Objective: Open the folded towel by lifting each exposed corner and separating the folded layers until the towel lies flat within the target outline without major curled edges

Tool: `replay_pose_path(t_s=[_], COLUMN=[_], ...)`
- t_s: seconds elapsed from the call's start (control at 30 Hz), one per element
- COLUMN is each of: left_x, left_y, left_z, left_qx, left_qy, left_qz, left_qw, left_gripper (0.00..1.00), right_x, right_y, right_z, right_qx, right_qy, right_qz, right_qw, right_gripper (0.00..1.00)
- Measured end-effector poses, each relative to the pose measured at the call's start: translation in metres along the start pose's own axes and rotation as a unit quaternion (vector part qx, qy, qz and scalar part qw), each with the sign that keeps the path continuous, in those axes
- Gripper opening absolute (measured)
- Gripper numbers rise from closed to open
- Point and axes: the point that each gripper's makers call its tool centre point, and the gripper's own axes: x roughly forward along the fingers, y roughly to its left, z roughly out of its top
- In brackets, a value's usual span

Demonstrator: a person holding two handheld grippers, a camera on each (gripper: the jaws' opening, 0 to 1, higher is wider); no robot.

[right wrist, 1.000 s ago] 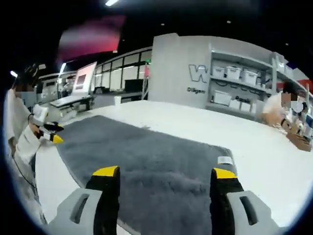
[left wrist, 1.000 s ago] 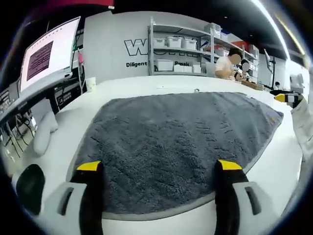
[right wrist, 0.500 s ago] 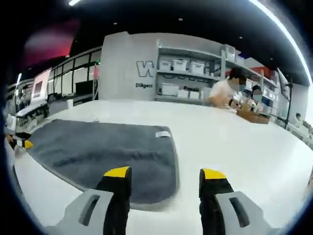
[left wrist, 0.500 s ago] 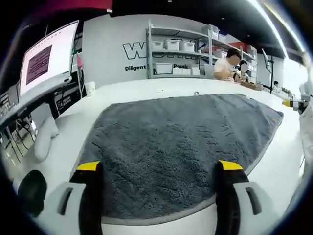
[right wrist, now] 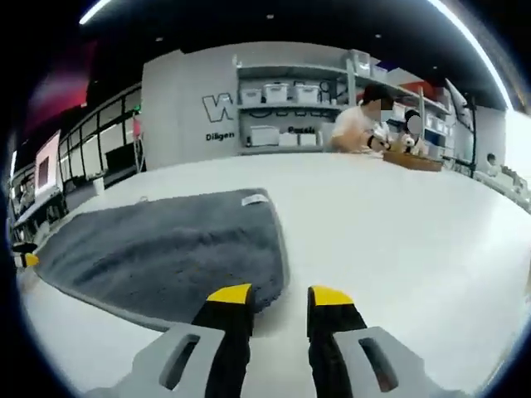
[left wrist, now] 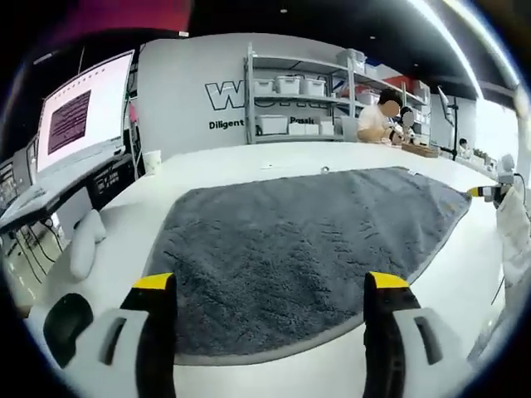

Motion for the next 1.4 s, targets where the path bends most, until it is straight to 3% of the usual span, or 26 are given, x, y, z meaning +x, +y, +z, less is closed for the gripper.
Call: replay_pose_path(t_s=[0.17,0.87,1.4], left_x=[-0.002,0.001,-0.006], left_y=[0.003,0.006,0.009], left_z=[-0.001,-0.021,-0.021], left_qx=[-0.005,-0.003,0.000], left_qy=[-0.001,0.036,0.038], left_qz=[0.003,0.010,0.017], left_qw=[1.0000,0.9993,0.9991], left_gripper=[0.90,0.89,0.88], right_x=[0.003,-0.010,-0.027], right_y=[0.001,-0.007,-0.016], right_z=[-0.003,-0.021,-0.028], right_qx=[0.004,-0.033,-0.039], right_qy=[-0.004,0.016,0.020], right_qz=[0.003,-0.010,-0.013], right_qw=[1.0000,0.9993,0.9990], right_gripper=[0.00,0.00,0.00])
